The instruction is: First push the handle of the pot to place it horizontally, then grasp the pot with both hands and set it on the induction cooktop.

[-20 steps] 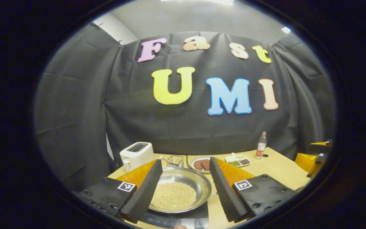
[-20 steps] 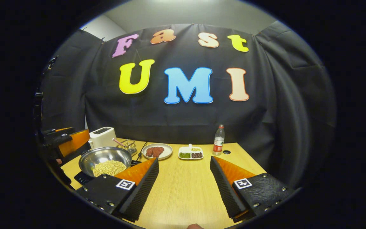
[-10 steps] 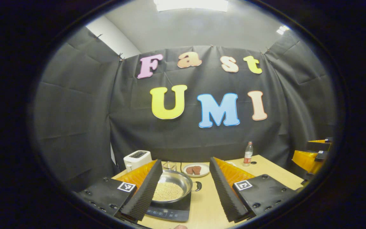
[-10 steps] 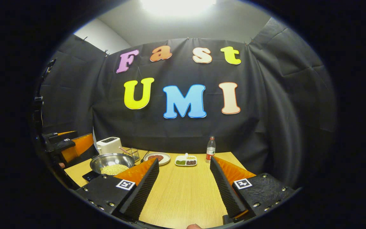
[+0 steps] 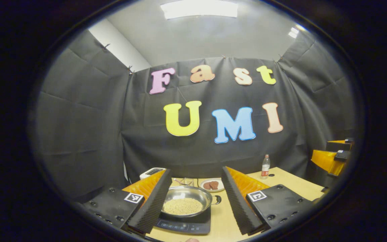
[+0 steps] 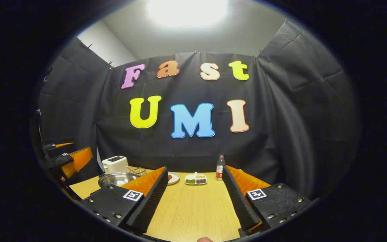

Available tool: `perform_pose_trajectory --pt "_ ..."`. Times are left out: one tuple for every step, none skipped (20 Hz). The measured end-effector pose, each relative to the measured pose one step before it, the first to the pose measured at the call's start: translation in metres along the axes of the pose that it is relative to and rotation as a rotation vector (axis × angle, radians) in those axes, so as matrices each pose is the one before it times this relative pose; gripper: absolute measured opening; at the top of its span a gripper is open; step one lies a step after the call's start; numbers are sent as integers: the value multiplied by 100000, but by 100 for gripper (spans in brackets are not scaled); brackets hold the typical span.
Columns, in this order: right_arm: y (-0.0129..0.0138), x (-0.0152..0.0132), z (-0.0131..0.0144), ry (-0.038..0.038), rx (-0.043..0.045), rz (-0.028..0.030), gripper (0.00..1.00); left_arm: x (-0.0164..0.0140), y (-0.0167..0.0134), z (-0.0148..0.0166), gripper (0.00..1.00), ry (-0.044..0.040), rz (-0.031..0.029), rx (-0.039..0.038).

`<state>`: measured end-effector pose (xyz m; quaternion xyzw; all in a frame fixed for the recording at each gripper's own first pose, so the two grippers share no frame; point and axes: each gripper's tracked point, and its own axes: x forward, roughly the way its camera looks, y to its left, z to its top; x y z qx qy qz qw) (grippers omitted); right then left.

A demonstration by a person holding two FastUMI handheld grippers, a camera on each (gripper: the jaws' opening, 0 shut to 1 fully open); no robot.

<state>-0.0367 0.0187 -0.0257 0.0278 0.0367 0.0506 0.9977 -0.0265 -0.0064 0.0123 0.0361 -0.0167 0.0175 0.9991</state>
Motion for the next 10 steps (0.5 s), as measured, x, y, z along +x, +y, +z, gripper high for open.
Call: perform_pose_trajectory --pt "639 -43 47 -25 534 496 97 -98 283 178 100 -824 -247 -181" --pt "366 -95 6 189 149 183 97 -77 440 58 96 -280 341 316" --pt "318 2 -73 16 -121 284 97 -157 378 -209 100 119 249 160" --pt "330 20 102 -370 -434 333 97 -118 184 88 100 -242 9 -274" --pt "106 -1 165 -60 -230 11 97 25 40 23 100 -252 -133 -301" --pt "141 29 -82 234 255 -50 97 -52 238 127 100 -50 26 -114" --pt "65 109 116 -113 551 -125 97 16 140 -32 100 -118 160 115" --pt "-65 70 251 -370 540 -315 97 -15 197 56 100 -306 234 206" --pt "-125 90 101 -225 318 -380 97 -72 221 164 97 -539 186 2" --pt "-114 25 156 -330 41 -242 97 12 214 154 100 -246 307 -76"
